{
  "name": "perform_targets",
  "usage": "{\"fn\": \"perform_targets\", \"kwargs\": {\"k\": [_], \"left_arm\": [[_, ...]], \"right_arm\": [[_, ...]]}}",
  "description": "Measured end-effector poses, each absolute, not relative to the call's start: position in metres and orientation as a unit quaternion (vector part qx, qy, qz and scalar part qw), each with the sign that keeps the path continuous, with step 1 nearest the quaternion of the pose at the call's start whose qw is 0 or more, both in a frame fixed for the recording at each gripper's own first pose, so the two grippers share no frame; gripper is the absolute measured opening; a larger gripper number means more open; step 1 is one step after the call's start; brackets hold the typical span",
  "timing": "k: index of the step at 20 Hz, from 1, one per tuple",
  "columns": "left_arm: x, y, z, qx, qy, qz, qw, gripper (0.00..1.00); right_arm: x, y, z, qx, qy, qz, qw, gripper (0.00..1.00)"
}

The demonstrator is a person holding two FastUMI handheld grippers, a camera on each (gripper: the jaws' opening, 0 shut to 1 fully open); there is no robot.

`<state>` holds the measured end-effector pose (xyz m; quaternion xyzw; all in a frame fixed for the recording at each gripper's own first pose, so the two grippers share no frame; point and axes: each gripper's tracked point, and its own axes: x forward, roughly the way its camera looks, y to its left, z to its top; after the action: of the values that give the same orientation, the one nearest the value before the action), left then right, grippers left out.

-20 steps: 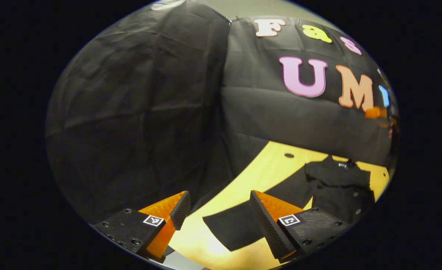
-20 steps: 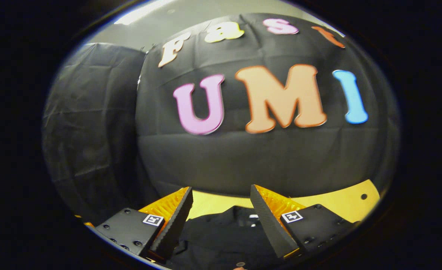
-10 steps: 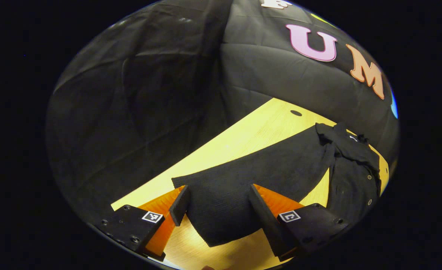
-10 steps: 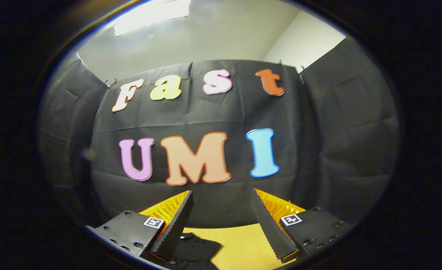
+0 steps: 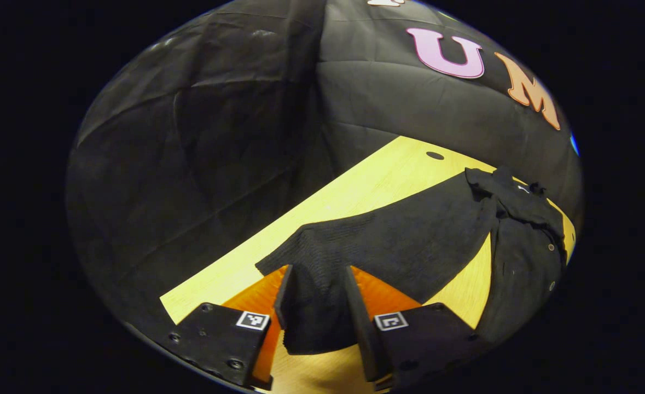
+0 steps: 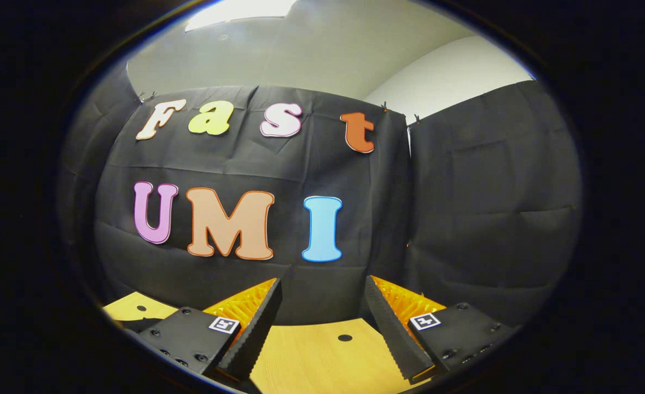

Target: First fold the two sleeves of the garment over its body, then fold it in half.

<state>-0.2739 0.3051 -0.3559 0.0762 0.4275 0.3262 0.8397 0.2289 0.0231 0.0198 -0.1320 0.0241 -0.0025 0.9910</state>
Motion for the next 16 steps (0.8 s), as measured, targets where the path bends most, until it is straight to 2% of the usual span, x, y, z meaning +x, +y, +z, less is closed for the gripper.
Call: {"fn": "perform_targets", "kwargs": {"k": [1,4,5,7,12,16], "left_arm": [[-0.273,0.304,-0.357,0.076,0.430,0.322,0.840,0.45],[-0.268,0.298,-0.358,0.075,0.424,0.329,0.840,0.15],[-0.266,0.299,-0.357,0.079,0.422,0.335,0.839,0.06],[-0.265,0.297,-0.357,0.080,0.425,0.343,0.834,0.00],[-0.254,0.287,-0.337,0.040,0.421,0.346,0.837,0.00],[-0.199,0.264,-0.314,-0.017,0.375,0.351,0.858,0.00]], "right_arm": [[0.228,0.025,0.019,-0.134,0.025,-0.002,0.991,1.00],[0.227,0.029,0.015,-0.142,0.024,0.005,0.990,0.94],[0.227,0.029,0.014,-0.145,0.026,0.008,0.989,0.97],[0.226,0.027,0.016,-0.150,0.026,0.009,0.988,0.98],[0.229,-0.003,0.016,-0.151,0.030,-0.006,0.988,0.98],[0.234,-0.044,0.010,-0.152,0.042,-0.019,0.987,0.98]]}}
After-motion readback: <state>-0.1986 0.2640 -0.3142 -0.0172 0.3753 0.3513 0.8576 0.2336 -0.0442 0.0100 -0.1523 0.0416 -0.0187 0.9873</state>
